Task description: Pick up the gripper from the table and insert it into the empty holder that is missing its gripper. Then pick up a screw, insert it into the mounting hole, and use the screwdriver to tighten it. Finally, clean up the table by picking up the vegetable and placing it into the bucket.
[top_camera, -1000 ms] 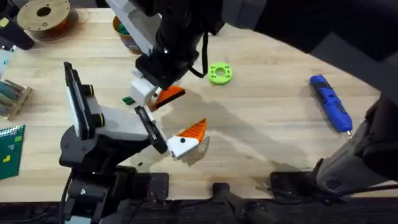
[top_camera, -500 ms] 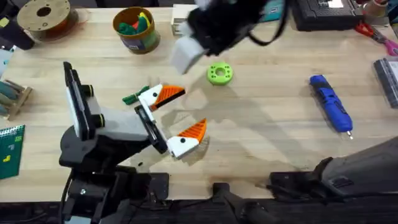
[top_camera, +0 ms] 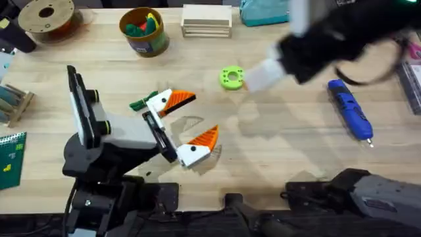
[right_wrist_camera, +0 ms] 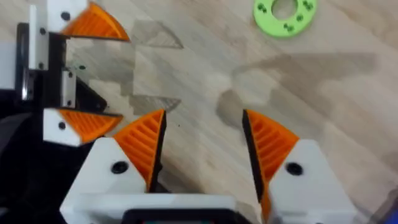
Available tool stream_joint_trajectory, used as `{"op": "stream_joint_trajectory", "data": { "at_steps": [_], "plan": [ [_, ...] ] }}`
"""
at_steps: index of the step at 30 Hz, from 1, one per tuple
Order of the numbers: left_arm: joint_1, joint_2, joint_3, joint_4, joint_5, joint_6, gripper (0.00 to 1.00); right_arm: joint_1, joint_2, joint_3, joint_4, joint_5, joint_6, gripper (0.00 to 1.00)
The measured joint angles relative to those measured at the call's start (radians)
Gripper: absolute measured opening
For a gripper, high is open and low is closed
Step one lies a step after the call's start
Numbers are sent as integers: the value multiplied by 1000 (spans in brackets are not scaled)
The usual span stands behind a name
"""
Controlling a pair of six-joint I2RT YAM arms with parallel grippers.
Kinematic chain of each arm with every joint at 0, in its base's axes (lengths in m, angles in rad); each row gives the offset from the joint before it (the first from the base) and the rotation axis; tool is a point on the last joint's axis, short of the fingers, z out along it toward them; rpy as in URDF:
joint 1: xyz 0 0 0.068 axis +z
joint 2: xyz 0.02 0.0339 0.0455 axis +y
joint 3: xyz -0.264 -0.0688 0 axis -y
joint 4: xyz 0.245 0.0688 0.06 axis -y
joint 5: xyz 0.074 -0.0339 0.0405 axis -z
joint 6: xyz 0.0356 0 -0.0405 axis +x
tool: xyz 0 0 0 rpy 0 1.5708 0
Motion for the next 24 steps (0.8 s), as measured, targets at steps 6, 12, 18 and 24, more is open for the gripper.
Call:
{"op": "stream_joint_trajectory", "data": {
  "at_steps": [6, 12, 18, 24],
  "plan": [
    [0, 0, 0, 0, 0, 0, 985, -192, -152, -99, -55, -229, -64, 984],
    [0, 0, 0, 0, 0, 0, 985, -266, -154, -113, -185, -479, -536, 991],
    [0, 0, 0, 0, 0, 0, 985, -262, -137, -119, -168, -500, -772, 991],
    [0, 0, 0, 0, 0, 0, 985, -261, -98, -119, -165, -506, -841, 990]
  ]
}}
